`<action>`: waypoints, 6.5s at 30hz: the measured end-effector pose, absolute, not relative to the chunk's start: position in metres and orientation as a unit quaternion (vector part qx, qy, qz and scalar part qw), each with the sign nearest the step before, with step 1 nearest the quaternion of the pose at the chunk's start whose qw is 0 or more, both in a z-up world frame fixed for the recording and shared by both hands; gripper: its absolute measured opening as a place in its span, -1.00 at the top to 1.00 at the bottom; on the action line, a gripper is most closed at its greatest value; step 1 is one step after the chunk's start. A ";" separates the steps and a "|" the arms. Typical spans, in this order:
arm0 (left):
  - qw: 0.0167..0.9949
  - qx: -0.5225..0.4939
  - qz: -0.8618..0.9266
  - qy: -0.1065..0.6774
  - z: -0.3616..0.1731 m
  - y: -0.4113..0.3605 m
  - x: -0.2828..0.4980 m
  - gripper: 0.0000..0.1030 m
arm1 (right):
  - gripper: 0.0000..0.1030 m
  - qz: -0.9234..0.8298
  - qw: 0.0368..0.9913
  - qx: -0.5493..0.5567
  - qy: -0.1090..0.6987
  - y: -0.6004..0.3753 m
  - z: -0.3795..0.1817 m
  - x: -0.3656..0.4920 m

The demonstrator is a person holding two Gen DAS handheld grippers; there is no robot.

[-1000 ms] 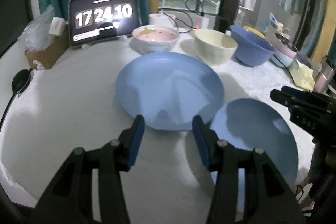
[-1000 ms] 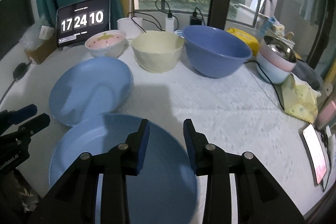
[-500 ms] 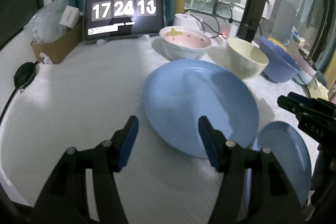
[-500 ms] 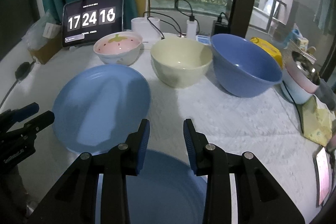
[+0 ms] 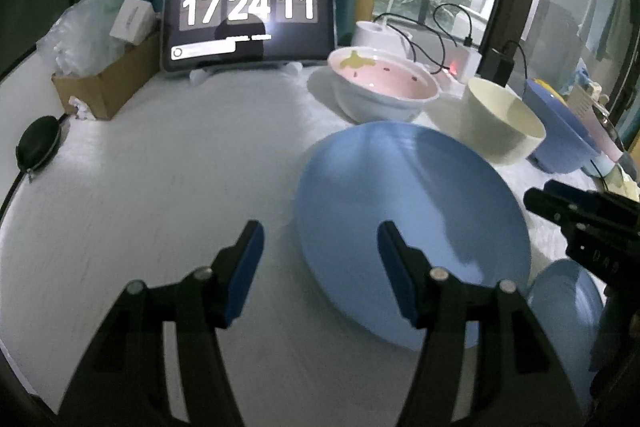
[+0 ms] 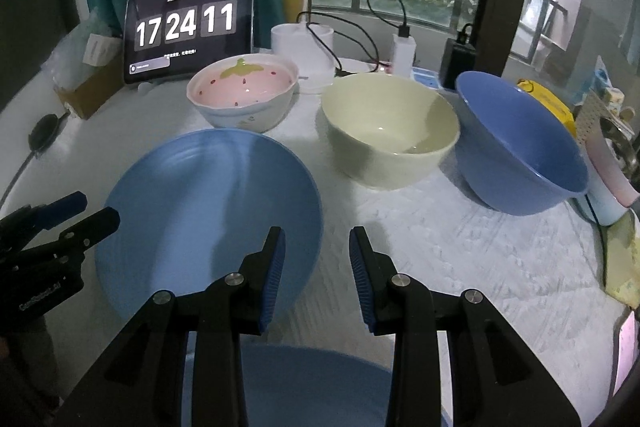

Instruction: Organize plates and bowls

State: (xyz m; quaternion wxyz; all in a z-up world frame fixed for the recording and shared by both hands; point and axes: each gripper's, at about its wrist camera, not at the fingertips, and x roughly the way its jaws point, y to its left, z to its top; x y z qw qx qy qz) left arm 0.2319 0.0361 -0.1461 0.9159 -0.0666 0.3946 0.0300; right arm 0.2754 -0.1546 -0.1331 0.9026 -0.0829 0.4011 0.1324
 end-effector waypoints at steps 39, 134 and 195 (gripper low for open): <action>0.905 -0.034 0.031 0.423 -0.173 0.025 0.257 0.27 | 0.36 0.152 0.875 -0.067 0.454 -0.144 -0.173 0.300; 0.911 0.063 -0.061 0.403 -0.138 -0.104 0.108 0.24 | 0.43 0.070 0.914 0.001 0.399 -0.270 -0.152 0.126; 0.903 0.001 -0.080 0.422 -0.151 -0.092 0.128 0.16 | 0.28 0.099 0.898 0.078 0.421 -0.283 -0.171 0.135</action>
